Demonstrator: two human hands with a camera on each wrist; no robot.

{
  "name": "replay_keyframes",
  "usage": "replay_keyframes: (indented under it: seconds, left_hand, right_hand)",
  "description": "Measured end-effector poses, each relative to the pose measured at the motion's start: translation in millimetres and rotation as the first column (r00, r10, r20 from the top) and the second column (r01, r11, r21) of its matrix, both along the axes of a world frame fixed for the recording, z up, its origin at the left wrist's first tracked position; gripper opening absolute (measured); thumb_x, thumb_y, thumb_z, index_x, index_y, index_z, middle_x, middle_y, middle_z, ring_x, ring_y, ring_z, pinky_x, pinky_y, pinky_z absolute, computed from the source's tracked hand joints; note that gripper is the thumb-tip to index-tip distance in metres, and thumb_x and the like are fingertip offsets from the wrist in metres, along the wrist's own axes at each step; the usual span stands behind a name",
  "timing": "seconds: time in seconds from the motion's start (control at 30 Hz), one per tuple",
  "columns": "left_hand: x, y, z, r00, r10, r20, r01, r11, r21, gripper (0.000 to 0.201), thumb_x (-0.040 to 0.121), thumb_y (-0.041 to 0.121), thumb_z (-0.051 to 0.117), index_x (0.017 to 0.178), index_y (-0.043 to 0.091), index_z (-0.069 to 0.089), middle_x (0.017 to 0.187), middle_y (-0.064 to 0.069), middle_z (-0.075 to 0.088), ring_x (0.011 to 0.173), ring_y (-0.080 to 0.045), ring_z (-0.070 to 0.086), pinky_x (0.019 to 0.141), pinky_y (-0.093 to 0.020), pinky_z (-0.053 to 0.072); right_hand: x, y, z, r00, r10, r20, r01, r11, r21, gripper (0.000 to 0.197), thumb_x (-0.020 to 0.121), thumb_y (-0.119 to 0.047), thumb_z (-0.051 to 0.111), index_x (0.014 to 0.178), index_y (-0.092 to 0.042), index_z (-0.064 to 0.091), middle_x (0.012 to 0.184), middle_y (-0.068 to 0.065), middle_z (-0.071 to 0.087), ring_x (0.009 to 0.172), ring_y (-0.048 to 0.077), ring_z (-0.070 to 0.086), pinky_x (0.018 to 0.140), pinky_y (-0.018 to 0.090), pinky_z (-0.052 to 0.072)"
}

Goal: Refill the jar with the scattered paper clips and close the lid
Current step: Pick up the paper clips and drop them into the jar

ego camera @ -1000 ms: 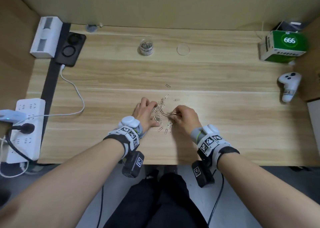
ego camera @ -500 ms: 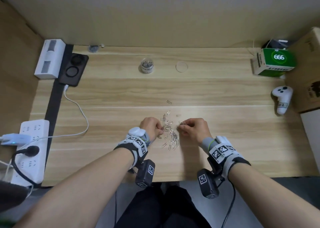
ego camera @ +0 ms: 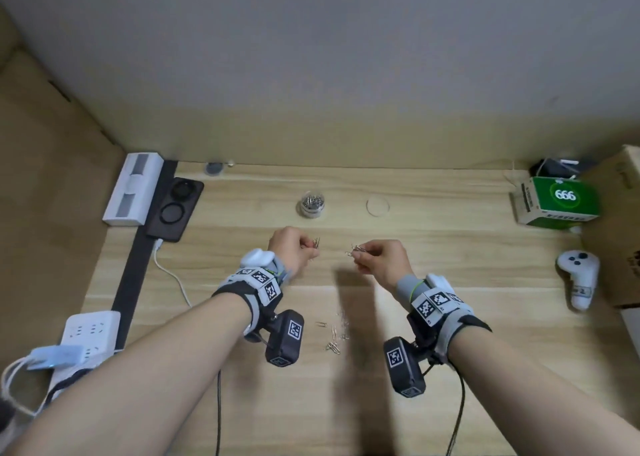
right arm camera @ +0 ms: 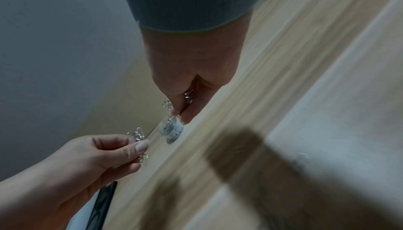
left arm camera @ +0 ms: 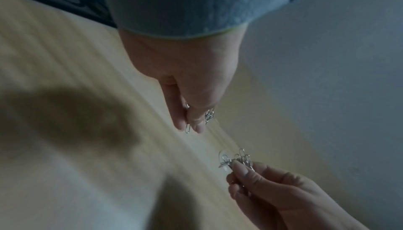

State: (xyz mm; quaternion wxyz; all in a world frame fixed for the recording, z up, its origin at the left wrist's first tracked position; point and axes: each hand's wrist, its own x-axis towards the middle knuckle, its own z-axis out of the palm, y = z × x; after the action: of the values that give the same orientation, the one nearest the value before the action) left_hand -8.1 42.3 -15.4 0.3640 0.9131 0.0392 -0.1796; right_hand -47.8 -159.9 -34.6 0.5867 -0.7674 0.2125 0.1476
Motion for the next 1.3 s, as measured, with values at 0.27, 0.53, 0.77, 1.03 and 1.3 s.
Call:
replay_keyframes:
  seconds: [0.27,0.53,0.77,1.03,1.3]
  left_hand:
    - [104,-13,-6,0.997,0.066,0.035,-0.066,0.998,-0.001,0.012,0.07,0.022,0.082,0.069,0.013,0.073,0.064,0.0,0.067,0.059,-0.014,0.062,0.059,-0.023,0.047]
    - [135,-15,-42,0.999,-0.042,-0.009,0.042,0.996,0.074,0.013,0.064,0.019,0.082,0.07,0.021,0.071,0.077,0.002,0.071,0.077,-0.019,0.066,0.07,-0.029,0.052]
    - [127,7,-42,0.991,0.045,0.129,-0.036,0.997,-0.072,0.021,0.066,0.005,0.077,0.081,0.02,0.073,0.088,0.003,0.069,0.067,-0.016,0.062,0.068,-0.03,0.054]
    - [98,65,-41,0.991,0.118,0.062,-0.113,0.99,-0.081,0.018,0.073,0.008,0.075,0.084,0.022,0.071,0.083,0.008,0.066,0.06,-0.003,0.055,0.069,-0.025,0.052]
    - [72,70,-37,0.993,0.112,0.033,-0.107,0.986,-0.131,0.014,0.077,0.006,0.071,0.087,0.017,0.072,0.07,0.014,0.058,0.06,-0.001,0.054,0.055,-0.011,0.04]
  right_hand:
    - [92,6,-2,0.999,-0.02,0.031,0.016,0.991,0.136,0.005,0.085,0.004,0.069,0.084,0.003,0.065,0.066,0.011,0.061,0.053,0.02,0.057,0.057,0.024,0.058]
    - [121,-6,-31,1.0,-0.002,-0.005,0.003,0.993,0.12,0.011,0.086,0.001,0.07,0.077,-0.005,0.068,0.065,0.009,0.062,0.055,0.018,0.058,0.063,0.029,0.06]
    - [148,21,-34,1.0,0.028,-0.013,-0.027,0.997,0.078,0.005,0.085,0.0,0.072,0.081,-0.002,0.069,0.065,0.008,0.063,0.054,0.018,0.059,0.061,0.028,0.06]
    - [171,61,-27,0.963,0.268,-0.021,-0.257,0.898,-0.358,0.012,0.074,-0.02,0.08,0.085,-0.019,0.078,0.082,0.005,0.076,0.08,0.021,0.071,0.078,0.036,0.058]
    - [162,68,-20,0.965,0.252,0.075,-0.221,0.933,-0.285,0.021,0.085,-0.005,0.066,0.099,-0.014,0.078,0.097,0.002,0.077,0.091,0.011,0.069,0.093,0.025,0.053]
